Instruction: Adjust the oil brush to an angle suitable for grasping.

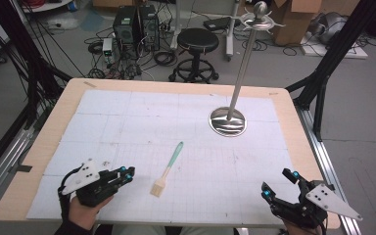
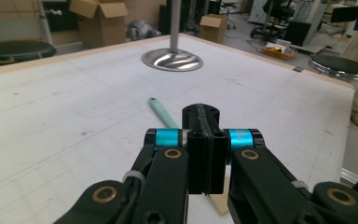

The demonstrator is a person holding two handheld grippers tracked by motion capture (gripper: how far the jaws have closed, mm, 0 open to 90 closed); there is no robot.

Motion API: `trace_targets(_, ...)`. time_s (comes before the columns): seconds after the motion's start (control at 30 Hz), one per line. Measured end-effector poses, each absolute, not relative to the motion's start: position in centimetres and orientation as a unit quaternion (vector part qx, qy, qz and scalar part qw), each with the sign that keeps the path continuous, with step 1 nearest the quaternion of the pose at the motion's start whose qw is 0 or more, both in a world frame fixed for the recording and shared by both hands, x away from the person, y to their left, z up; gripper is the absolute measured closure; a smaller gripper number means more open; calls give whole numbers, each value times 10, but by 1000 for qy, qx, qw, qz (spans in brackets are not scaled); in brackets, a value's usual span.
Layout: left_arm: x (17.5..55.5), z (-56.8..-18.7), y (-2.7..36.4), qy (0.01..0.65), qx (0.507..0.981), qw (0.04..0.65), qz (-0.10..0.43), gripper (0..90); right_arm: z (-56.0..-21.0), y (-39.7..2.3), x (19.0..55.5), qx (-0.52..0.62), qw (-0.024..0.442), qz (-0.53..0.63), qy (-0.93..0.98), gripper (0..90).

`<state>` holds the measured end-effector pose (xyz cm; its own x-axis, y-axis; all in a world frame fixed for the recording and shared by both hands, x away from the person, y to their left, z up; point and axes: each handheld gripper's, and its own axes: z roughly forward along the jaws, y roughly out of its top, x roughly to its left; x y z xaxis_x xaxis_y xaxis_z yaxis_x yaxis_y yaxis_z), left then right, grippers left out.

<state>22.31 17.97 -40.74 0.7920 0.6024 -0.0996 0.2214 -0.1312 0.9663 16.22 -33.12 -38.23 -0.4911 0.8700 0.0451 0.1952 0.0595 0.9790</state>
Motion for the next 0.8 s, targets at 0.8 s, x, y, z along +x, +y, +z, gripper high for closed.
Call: trace_targets(0.8, 277, -450, 80, 363, 805, 460, 94, 897, -384, -330, 164, 399, 298, 554, 667, 172)
